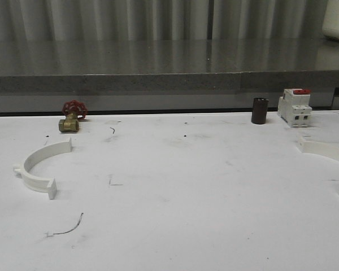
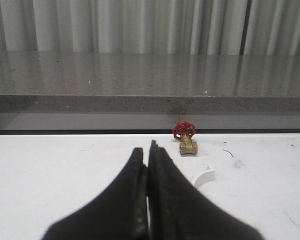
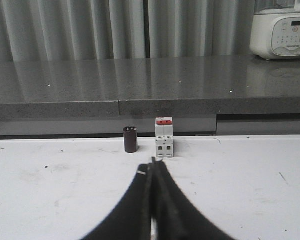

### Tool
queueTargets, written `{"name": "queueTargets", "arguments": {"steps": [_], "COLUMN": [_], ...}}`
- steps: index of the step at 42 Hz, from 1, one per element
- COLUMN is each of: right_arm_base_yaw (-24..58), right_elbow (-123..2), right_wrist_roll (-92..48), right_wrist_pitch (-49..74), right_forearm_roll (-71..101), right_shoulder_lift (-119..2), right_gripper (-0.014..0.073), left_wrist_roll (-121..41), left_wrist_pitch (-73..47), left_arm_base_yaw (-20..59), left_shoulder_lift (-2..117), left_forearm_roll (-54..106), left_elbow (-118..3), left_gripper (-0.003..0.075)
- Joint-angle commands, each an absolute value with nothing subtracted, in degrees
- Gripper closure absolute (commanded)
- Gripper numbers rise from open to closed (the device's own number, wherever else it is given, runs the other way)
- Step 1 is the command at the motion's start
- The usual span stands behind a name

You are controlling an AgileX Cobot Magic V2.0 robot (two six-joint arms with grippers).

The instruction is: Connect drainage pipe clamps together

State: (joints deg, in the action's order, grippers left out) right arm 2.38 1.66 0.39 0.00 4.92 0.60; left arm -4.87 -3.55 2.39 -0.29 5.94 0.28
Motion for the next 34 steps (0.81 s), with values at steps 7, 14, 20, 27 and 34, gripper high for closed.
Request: {"name": "queueTargets", "arguments": {"steps": [7,14,20,27,34], "right_arm_base_yaw": [2.33,2.33,2.33,2.33,2.33], "right_elbow": [1.31,1.31,1.31,-4.84,-19.32], "right_wrist_roll": [0.00,0.00,0.00,0.00,0.00], "right_wrist_pitch": [-5.06,-5.06,-5.28,0.41,14.04], "right_forearm_roll": [4.30,4.30,4.30,5.60,5.04], "right_shoulder_lift": [1.51,1.51,1.51,1.51,-0.64], "right_gripper": [0.0661,0.0661,0.0661,0.0661,0.0661], "left_wrist_roll": [-4.54,-4.54,-4.54,-4.54,-4.54], "left_wrist_pitch": [1.14,2.56,3.13,4.83,-3.15], "left_arm_base_yaw": [2.38,2.38,2.38,2.38,2.38], "left_shoulder_lift": [-0.87,-0.87,-0.87,-0.87,0.87], "left_forearm_roll": [6.05,5.94,5.94,5.94,5.94], "left_elbow": [1.52,1.52,1.52,-2.65,-17.20], "left_gripper": [0.0741,0.0741,0.0741,0.0741,0.0741]}}
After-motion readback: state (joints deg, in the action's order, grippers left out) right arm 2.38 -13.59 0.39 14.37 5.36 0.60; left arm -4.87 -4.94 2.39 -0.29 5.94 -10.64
